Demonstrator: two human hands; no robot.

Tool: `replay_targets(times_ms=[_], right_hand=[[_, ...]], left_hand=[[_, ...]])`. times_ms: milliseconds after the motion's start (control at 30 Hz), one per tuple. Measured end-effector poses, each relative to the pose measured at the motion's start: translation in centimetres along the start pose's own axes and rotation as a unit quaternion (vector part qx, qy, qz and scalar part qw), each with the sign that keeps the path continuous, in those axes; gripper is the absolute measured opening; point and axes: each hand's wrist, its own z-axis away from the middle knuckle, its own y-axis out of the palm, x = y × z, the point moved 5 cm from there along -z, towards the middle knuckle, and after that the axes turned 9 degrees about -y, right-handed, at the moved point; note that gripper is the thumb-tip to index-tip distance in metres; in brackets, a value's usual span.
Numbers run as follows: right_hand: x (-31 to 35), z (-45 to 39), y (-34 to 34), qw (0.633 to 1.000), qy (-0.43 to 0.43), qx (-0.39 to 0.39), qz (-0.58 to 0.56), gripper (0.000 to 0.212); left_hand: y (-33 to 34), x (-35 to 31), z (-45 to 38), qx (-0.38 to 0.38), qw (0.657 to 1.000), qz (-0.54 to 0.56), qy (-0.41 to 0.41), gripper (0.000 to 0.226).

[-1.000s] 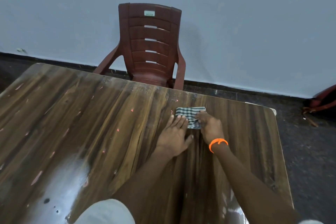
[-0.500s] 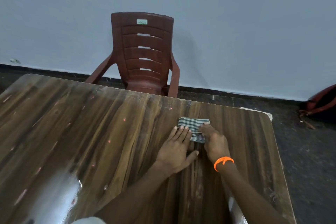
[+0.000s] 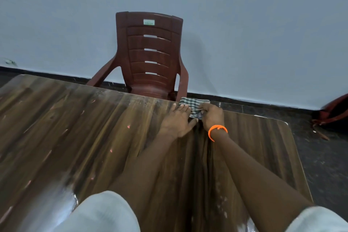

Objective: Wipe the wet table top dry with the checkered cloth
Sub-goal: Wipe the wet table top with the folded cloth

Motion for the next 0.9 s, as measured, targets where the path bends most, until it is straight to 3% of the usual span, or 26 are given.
replay_targets(times_ms=[267, 500, 600, 700, 900], right_hand=[[5.6, 1.0, 4.1, 0.995, -0.074, 0.062, 0.019, 0.034], [4.8, 6.1, 2.6, 0.990, -0.125, 0.058, 0.016, 0.037], [3.4, 6.0, 1.7, 0.993, -0.110, 0.020, 0.031, 0.046], [2.6, 3.9, 1.8, 0.996, -0.074, -0.001, 0.045, 0.040], [5.8, -0.5, 4.3, 0.999, -0.037, 0.024, 0.031, 0.033]], left_hand=[[-0.4, 5.8, 4.7, -0.012, 0.997, 0.047, -0.068, 0.072], [0.0, 3.2, 8.6, 0.009, 0.996, 0.060, -0.061, 0.092], [0.7, 2.0, 7.8, 0.012, 0.997, 0.069, -0.040, 0.090], [0.9, 2.1, 5.2, 0.002, 0.999, 0.043, -0.029, 0.082], [-0.8, 6.0, 0.8, -0.008, 0.997, 0.019, -0.071, 0.068]])
